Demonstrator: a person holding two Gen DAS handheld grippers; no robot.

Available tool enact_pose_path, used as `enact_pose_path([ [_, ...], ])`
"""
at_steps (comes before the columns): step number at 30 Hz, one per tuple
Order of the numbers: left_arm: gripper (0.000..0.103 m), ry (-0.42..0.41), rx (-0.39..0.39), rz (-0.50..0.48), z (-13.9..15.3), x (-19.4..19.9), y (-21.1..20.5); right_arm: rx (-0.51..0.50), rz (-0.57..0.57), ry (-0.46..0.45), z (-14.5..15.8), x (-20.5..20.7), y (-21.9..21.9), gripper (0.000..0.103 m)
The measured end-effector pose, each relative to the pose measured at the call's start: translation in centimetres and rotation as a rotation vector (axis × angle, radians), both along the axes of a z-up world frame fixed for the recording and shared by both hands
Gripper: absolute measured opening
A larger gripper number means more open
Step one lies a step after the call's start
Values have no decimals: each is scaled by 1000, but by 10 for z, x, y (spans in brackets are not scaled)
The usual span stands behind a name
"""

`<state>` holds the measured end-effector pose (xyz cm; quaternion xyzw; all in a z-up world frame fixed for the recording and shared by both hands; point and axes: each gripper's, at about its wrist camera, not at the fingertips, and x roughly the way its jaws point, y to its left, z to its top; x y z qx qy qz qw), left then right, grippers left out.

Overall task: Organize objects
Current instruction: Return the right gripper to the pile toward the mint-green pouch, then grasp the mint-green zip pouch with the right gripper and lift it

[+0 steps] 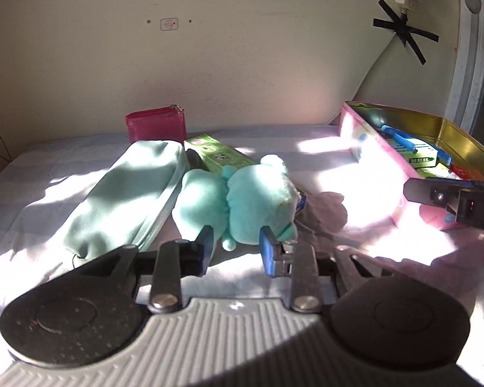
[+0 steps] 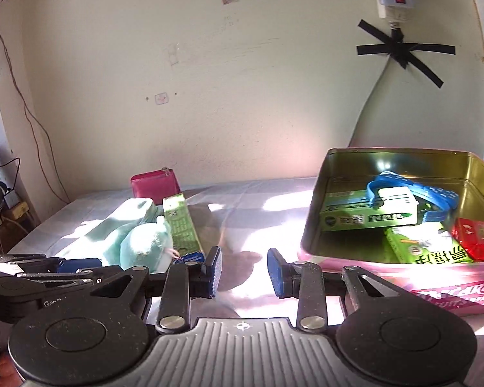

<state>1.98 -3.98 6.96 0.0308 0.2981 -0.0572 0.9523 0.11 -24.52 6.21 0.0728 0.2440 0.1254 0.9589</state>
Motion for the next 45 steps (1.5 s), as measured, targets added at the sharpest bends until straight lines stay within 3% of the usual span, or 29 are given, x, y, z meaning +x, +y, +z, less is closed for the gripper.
enact_pose_path([
  [9, 33, 32, -19, 117, -9, -1, 88, -22, 142, 48, -11, 9, 75, 27],
  [18, 35, 35, -160, 191, 8, 1, 183, -25, 299, 82, -18, 11, 146, 30],
  [20, 46, 40, -196, 161, 8, 8, 188, 12, 314, 106, -19, 17, 154, 33],
  [22, 49, 45, -219, 136, 6, 17, 188, 42, 323, 136, -22, 24, 161, 33],
  [28, 52, 113, -305, 96, -17, 55, 184, 129, 298, 204, -32, 46, 178, 37],
  [30, 50, 149, -339, 63, -24, 65, 181, 168, 279, 235, -37, 56, 180, 38],
  [32, 37, 185, -357, 48, -34, 72, 177, 191, 262, 267, -44, 64, 180, 39],
  [36, 26, 167, -386, 28, -34, 60, 183, 259, 287, 323, -52, 72, 179, 34],
  [45, 22, 159, -463, 6, -27, -25, 193, 106, 459, 217, -33, 7, 183, 17],
])
